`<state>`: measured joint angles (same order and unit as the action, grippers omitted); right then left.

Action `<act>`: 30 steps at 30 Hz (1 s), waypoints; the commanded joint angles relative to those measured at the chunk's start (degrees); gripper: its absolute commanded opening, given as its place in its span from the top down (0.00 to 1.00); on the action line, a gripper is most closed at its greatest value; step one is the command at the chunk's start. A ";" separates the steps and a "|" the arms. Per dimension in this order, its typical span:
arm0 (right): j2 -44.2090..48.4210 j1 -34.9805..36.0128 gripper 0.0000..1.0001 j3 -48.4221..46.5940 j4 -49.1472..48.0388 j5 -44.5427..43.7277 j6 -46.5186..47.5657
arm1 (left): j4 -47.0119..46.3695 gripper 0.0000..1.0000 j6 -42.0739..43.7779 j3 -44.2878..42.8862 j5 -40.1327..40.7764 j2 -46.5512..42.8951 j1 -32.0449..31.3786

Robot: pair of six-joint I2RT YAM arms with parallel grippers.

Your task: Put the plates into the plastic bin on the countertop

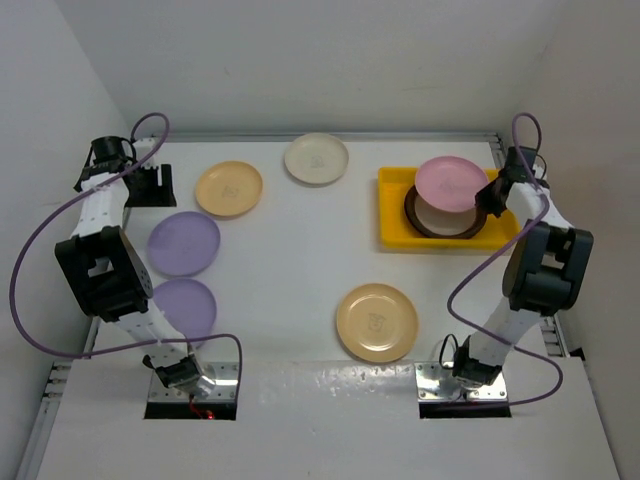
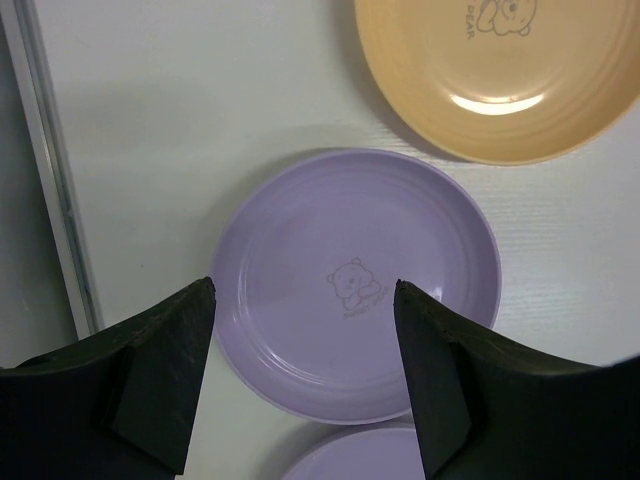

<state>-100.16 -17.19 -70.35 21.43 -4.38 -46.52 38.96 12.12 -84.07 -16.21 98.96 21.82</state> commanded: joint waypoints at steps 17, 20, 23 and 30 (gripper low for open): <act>0.58 0.84 0.92 3.11 0.97 -6.60 4.34 | 0.68 0.25 -0.78 -2.77 1.01 1.50 -0.55; -0.65 0.75 0.49 1.97 0.98 -5.29 8.10 | 0.68 0.25 -0.17 -2.76 1.00 0.89 -0.55; -1.26 2.07 0.11 -2.24 4.31 -2.39 14.40 | 0.68 0.25 -0.17 -2.76 1.00 0.36 -0.55; 16.97 12.70 0.00 3.87 5.75 -9.43 25.16 | 0.68 0.25 -0.17 -2.76 -0.14 -0.70 -1.08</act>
<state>-95.79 -8.71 -69.67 27.99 -11.49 -28.12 39.81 11.57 -85.14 -15.11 101.34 21.69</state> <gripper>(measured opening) 0.996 0.745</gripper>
